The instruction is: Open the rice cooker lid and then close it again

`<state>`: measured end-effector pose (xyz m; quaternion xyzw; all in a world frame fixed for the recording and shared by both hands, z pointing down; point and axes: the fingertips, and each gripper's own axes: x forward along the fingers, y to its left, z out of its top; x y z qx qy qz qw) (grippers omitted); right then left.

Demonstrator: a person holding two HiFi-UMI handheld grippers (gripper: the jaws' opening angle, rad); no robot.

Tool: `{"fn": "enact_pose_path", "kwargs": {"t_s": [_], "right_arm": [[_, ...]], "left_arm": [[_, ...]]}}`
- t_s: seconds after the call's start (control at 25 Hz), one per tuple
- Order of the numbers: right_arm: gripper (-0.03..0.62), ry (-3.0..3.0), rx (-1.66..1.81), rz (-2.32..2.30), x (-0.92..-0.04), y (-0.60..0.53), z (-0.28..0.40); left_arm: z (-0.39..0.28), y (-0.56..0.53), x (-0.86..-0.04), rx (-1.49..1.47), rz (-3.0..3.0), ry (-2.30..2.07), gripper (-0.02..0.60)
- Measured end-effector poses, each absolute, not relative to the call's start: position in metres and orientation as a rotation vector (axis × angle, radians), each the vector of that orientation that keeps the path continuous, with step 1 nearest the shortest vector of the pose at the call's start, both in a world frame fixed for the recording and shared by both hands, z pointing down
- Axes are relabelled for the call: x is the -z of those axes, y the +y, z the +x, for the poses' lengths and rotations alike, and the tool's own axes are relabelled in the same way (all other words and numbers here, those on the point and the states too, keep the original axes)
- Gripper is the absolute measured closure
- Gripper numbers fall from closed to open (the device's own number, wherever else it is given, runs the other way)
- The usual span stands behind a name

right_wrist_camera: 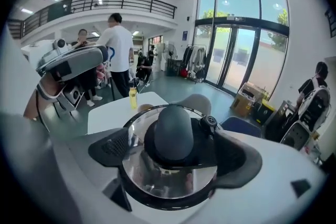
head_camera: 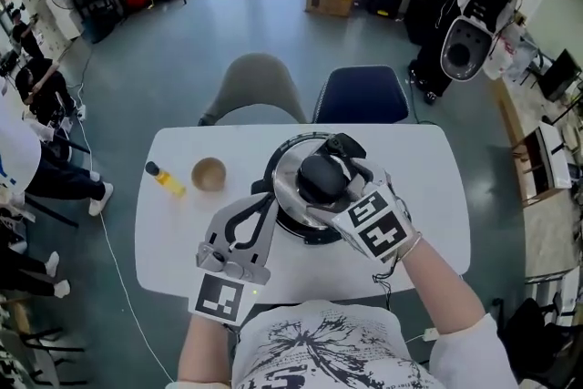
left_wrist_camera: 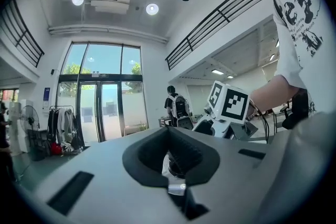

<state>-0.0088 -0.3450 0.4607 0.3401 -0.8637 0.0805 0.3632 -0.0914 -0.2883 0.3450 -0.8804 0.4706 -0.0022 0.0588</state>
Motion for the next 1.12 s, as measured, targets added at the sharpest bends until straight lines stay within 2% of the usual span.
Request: {"fn": "enact_pose_path", "kwargs": {"t_s": [0.12,0.2,0.48,0.76,1.12], "right_arm": [[0.131,-2.181,-0.283,0.868,-0.468,-0.369,-0.018],[0.151,-2.153,-0.322,0.852,-0.475,-0.379,-0.025],[0.279,-2.065,-0.466,0.847,-0.496,-0.39,-0.029],[0.296,-2.056,-0.466,0.811,-0.499,-0.394,-0.029],[0.299,-2.056,-0.472,0.854,-0.492,-0.398,-0.032]], "left_arm": [[-0.095,-0.306,-0.357,0.185,-2.625,1.286,0.568],[-0.097,-0.315,-0.365,0.279,-2.599,1.216,0.568],[-0.107,-0.336,-0.374,0.287,-2.614,1.225,0.568],[-0.109,-0.35,-0.369,0.185,-2.644,1.273,0.568],[-0.119,-0.348,-0.363,0.255,-2.586,1.204,0.568]]}}
